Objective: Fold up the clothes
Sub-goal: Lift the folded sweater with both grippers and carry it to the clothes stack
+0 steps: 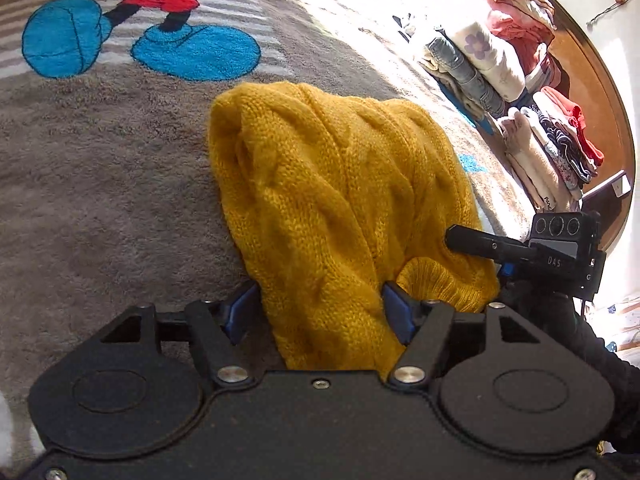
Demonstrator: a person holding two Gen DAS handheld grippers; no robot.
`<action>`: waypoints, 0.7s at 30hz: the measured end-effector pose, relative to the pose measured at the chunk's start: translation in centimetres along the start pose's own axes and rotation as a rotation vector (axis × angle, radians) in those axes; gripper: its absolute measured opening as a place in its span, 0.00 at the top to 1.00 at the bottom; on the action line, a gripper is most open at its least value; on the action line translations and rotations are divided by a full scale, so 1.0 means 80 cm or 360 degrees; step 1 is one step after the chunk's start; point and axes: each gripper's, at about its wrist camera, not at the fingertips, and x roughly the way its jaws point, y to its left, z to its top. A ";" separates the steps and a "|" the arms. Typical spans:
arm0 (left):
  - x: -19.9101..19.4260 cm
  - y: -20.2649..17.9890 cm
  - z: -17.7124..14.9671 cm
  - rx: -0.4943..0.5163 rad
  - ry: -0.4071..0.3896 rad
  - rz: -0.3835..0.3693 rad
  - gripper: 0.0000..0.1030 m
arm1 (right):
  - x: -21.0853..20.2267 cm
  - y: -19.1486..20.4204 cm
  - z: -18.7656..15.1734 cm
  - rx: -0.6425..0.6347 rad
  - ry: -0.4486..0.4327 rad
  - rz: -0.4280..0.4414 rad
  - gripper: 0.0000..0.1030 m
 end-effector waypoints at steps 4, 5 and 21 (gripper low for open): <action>-0.003 -0.005 0.005 0.0109 0.0008 -0.0027 0.49 | 0.000 -0.001 -0.003 0.0075 -0.0015 0.0037 0.45; -0.003 -0.006 0.006 0.0136 0.0010 -0.0034 0.52 | -0.002 -0.002 -0.003 0.0090 -0.0032 0.0066 0.47; 0.002 -0.005 0.010 -0.0051 -0.0011 -0.0081 0.32 | -0.025 -0.004 -0.009 0.0095 -0.0158 -0.0116 0.31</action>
